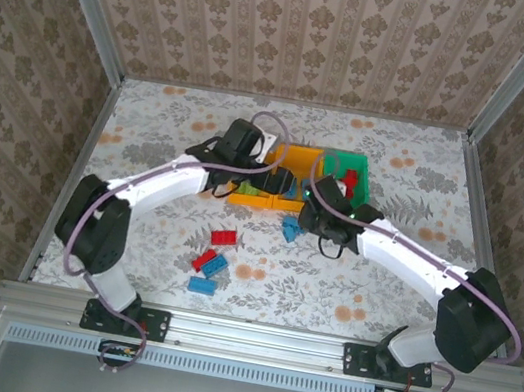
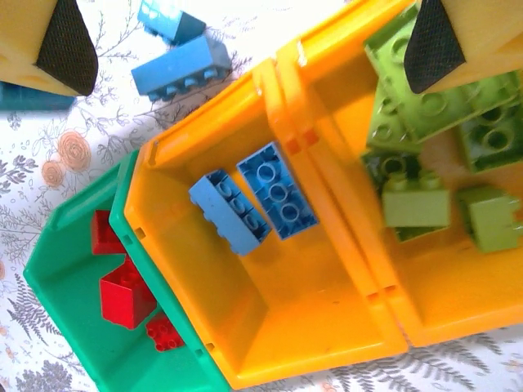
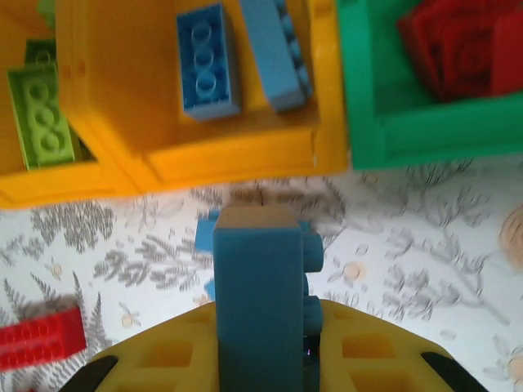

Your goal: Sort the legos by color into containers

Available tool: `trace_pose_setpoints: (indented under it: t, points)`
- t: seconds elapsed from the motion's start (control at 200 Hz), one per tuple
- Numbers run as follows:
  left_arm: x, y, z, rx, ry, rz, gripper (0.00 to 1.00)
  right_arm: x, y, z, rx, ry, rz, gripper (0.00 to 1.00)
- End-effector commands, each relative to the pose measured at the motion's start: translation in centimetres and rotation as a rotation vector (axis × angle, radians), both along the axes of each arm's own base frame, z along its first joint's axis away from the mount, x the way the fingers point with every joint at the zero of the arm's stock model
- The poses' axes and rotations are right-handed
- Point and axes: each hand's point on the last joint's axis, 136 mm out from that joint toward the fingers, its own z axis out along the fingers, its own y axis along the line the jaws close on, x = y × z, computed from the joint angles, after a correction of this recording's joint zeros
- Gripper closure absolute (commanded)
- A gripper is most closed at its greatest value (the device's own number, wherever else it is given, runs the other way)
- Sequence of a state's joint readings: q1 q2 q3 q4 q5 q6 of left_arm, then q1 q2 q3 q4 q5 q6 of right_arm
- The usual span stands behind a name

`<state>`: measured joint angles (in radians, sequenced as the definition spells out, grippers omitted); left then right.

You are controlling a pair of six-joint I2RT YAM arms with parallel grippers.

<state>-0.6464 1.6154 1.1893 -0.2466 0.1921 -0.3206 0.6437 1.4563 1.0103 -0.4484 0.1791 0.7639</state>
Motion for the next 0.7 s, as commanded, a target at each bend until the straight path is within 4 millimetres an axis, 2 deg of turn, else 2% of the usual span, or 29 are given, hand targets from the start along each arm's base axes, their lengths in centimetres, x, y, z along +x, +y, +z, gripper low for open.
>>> trace_pose_setpoints:
  t: [0.0, 0.21, 0.33, 0.425, 0.555, 0.695]
  points:
    - [-1.6, 3.0, -1.4, 0.082, -0.004, 0.037, 0.00, 2.5, 0.8, 0.9, -0.003, -0.018, 0.075, 0.83]
    - [-6.3, 7.4, -5.1, 0.192, 0.061, 0.055, 0.00, 7.7, 2.4, 1.0, -0.046, -0.003, 0.128, 0.81]
    - [-8.7, 9.8, -7.4, 0.242, 0.130, 0.106, 0.00, 10.3, 2.6, -0.3, -0.074, 0.026, 0.122, 0.78]
    - [-10.3, 11.3, -8.8, 0.267, 0.201, 0.167, 0.00, 11.1, 2.1, -1.8, -0.094, 0.072, 0.104, 0.75]
    - [-11.4, 12.2, -10.1, 0.259, 0.291, 0.261, 0.00, 12.1, 2.2, -2.7, -0.100, 0.076, 0.089, 0.73]
    - [-11.9, 11.5, -10.7, 0.285, 0.329, 0.296, 0.00, 12.7, 2.6, -3.0, -0.098, 0.079, 0.093, 0.71]
